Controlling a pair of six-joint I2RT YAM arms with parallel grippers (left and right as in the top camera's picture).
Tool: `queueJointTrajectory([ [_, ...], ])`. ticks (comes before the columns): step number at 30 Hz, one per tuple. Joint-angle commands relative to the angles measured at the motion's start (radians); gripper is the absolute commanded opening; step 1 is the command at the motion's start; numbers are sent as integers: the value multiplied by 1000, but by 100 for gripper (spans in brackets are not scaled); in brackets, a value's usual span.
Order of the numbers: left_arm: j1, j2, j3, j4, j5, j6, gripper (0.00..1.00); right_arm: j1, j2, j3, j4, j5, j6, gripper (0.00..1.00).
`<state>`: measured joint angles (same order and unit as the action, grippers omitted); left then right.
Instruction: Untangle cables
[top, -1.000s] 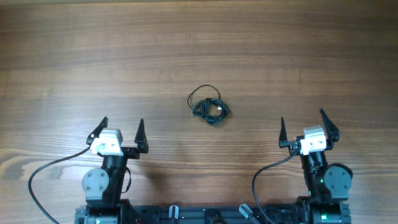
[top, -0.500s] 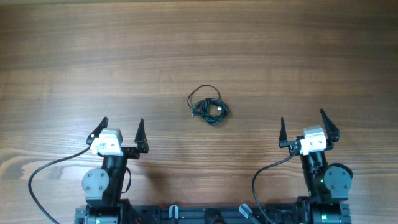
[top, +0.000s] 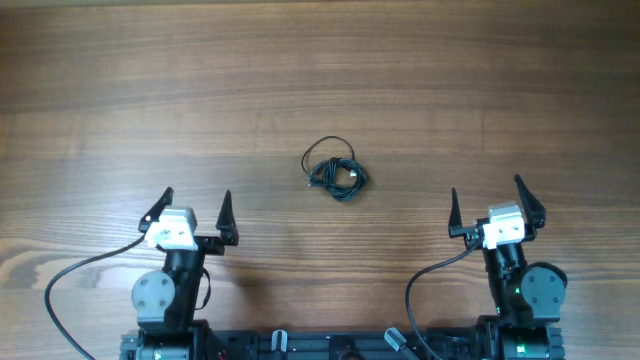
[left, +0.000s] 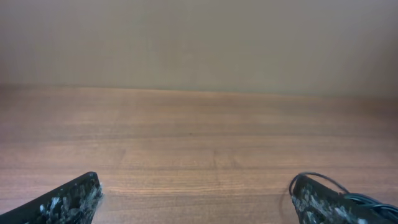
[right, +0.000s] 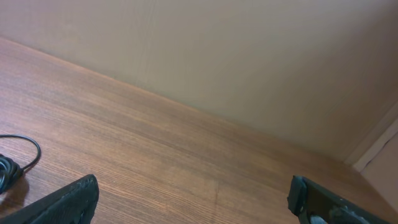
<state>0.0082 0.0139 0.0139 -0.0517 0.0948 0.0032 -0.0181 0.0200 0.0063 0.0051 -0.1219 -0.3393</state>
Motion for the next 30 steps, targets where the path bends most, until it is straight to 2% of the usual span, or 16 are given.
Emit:
queueJointTrajectory([
  [1,-5,-5,11,26,18,4,100,-2,-9,-1,1,21,-9,100],
  [7,-5,-5,93,14,17,-149,100,-2,-9,-1,1,22,-9,100],
  [14,-5,29,184,-63,21,-151,100,-2,-9,-1,1,21,-9,100],
  [21,-5,226,334,-69,25,-150,100,-2,-9,-1,1,21,-8,100],
  [30,-5,494,428,-77,194,-151,100,-2,-9,-1,1,21,-9,100],
])
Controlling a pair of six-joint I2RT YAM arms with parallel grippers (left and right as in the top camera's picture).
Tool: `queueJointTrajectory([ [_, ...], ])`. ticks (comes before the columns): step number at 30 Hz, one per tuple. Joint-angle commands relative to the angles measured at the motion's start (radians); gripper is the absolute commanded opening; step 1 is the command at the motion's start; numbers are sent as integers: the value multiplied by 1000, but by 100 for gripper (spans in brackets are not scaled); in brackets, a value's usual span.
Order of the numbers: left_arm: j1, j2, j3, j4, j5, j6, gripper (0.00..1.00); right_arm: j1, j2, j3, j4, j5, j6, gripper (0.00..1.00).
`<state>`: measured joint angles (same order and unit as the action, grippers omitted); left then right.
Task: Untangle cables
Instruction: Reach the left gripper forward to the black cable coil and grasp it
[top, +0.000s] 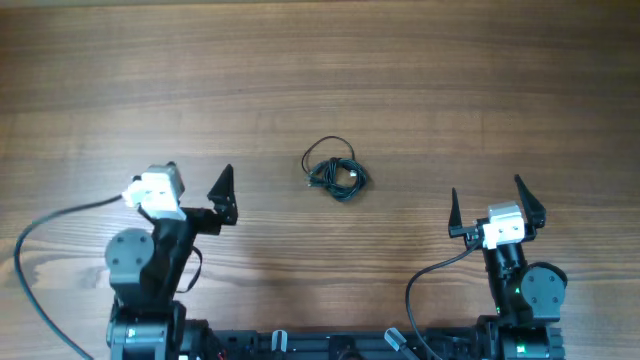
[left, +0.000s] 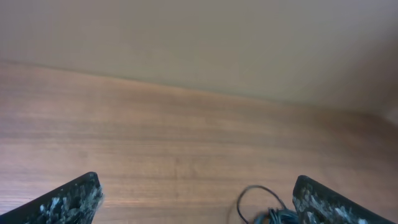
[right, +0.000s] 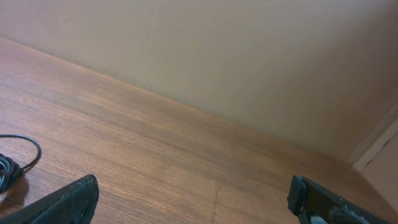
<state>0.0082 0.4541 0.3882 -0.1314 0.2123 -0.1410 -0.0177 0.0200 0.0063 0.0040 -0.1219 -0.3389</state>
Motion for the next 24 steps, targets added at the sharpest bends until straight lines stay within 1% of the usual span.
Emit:
queueJointTrajectory([
  [1,-5,95,73,2,96,-9,100,-2,-9,-1,2,21,-9,100],
  [7,-5,289,201,-36,95,-26,100,-2,-9,-1,2,21,-9,100],
  [11,-47,381,262,-93,95,-29,100,-2,-9,-1,2,22,-9,100],
  [14,-93,412,262,-36,98,-28,100,-2,-9,-1,2,22,-9,100],
  [16,-134,423,262,2,136,-28,100,-2,-9,-1,2,21,-10,100],
  [18,-156,425,262,-1,166,-28,100,-2,-9,-1,2,21,-9,100],
  [20,-179,425,262,-52,184,-28,100,-2,-9,-1,2,21,-9,100],
  [22,-184,432,261,-69,184,-29,100,-2,-9,-1,2,21,-9,100],
  [24,-184,459,261,-53,184,-65,100,-2,-9,-1,2,21,-10,100],
])
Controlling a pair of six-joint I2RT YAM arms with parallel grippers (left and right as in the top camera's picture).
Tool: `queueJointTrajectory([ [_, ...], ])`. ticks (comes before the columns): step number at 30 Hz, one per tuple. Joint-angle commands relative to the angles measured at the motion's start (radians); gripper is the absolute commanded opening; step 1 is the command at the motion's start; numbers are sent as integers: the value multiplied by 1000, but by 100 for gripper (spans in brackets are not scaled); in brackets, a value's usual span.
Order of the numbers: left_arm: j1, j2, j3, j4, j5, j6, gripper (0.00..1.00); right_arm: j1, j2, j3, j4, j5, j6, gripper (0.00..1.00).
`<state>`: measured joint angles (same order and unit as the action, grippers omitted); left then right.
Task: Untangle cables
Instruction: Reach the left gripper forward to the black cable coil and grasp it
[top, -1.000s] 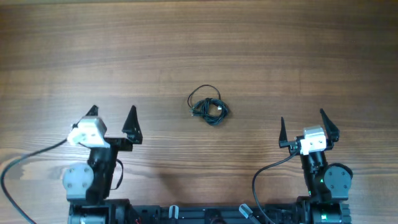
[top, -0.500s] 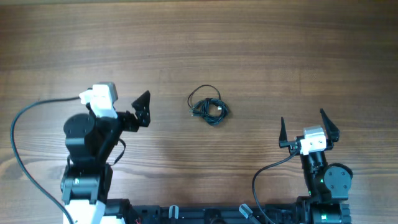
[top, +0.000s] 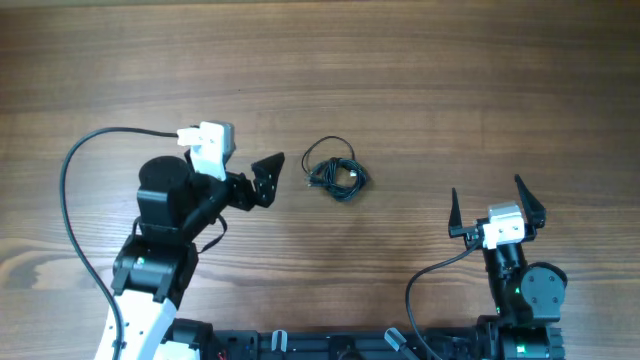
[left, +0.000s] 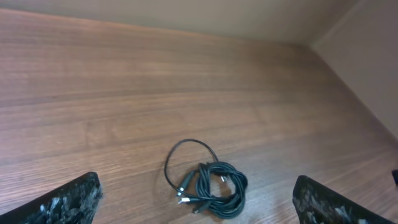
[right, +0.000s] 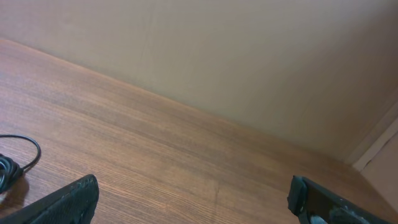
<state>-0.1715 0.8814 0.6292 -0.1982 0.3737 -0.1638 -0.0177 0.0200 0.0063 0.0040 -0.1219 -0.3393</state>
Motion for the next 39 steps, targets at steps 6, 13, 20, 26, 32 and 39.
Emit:
queueJointTrajectory([
  [6,-70,133,26,41,-39,-110,93,-2,-9,-1,2,22,-9,100],
  [13,-258,420,186,2,-210,-154,84,-2,-9,-1,2,21,-9,100],
  [20,-321,748,272,50,-289,35,79,-2,-9,-1,2,21,-9,100],
  [26,-358,864,272,66,-203,209,74,-2,-9,-1,2,21,-9,100],
  [32,-400,961,272,96,-211,216,52,-2,-9,-1,2,21,-9,100],
  [39,-400,945,273,89,-399,30,4,-2,-9,-1,2,21,-9,100],
])
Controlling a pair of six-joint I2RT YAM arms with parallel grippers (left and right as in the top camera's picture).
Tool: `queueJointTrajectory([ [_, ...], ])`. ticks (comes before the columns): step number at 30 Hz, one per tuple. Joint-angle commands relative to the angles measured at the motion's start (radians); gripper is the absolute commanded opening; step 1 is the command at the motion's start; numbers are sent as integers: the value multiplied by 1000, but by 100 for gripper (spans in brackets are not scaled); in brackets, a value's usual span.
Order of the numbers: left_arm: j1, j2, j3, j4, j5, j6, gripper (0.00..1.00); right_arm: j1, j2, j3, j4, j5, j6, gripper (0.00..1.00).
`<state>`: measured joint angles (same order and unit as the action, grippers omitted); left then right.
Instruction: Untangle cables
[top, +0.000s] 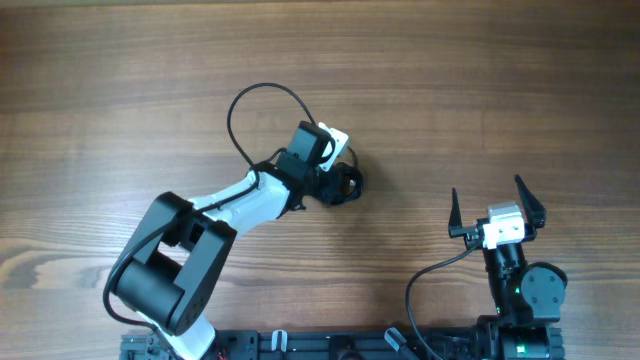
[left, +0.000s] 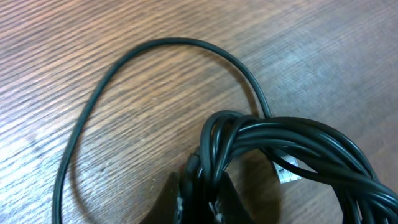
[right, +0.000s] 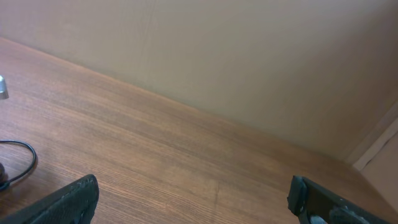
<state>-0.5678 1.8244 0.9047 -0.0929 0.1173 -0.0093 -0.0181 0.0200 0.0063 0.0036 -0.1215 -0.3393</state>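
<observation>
A tangled bundle of thin black cable lies on the wooden table near the middle. In the left wrist view its coils fill the frame, with one loose loop curving out to the left and a small plug end showing under the strands. My left gripper reaches in from the left and is shut on a few strands of the bundle. My right gripper stands open at the front right, far from the bundle; a bit of the cable loop shows at its view's left edge.
The left arm's own black lead arcs over the table behind the arm. The wooden table spreads all around. A beige wall rises behind it.
My left gripper was open, a little way left of the bundle. Now it sits at the bundle and is shut on its strands. The right arm has not moved.
Both grippers stood open at the front edge, the bundle untouched mid-table. The left arm then turned toward the bundle, later hung open a short way left of it, and now grips its strands. The right arm kept still throughout.
</observation>
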Motion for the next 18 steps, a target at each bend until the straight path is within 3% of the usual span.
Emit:
queueJointTrajectory([
  [1,-3,-18,-3,-27,-188,-190,4,-2,-9,-1,2,21,-9,100],
  [4,-3,-77,-3,-64,-270,-407,4,-2,-9,-1,2,21,-9,100],
  [6,-3,-138,-3,-150,-291,-727,4,-2,-9,-1,2,21,-9,100],
  [7,-3,-157,-3,-186,-290,-844,14,-2,-9,-1,2,21,-9,100],
  [8,-6,-172,-3,-224,-281,-965,54,-2,-9,-1,2,21,-9,100],
  [9,-8,-175,-3,-234,-259,-998,83,-2,-9,-1,2,21,-9,100],
  [10,-8,-175,-3,-235,-231,-993,100,-2,-9,-1,2,21,-8,100],
  [13,-8,-175,-3,-245,-222,-882,100,-2,-9,-1,2,21,-9,100],
  [14,-8,-175,-3,-237,-224,-703,100,-2,-9,-1,2,21,-8,100],
  [16,-7,-170,-3,-197,-227,-439,85,-2,-9,-1,2,21,-9,100],
  [17,-7,-165,-3,-189,-227,-357,80,-2,-9,-1,2,21,-9,100],
  [18,-4,-154,-3,-185,-228,-303,68,-2,-9,-1,2,21,-9,100],
])
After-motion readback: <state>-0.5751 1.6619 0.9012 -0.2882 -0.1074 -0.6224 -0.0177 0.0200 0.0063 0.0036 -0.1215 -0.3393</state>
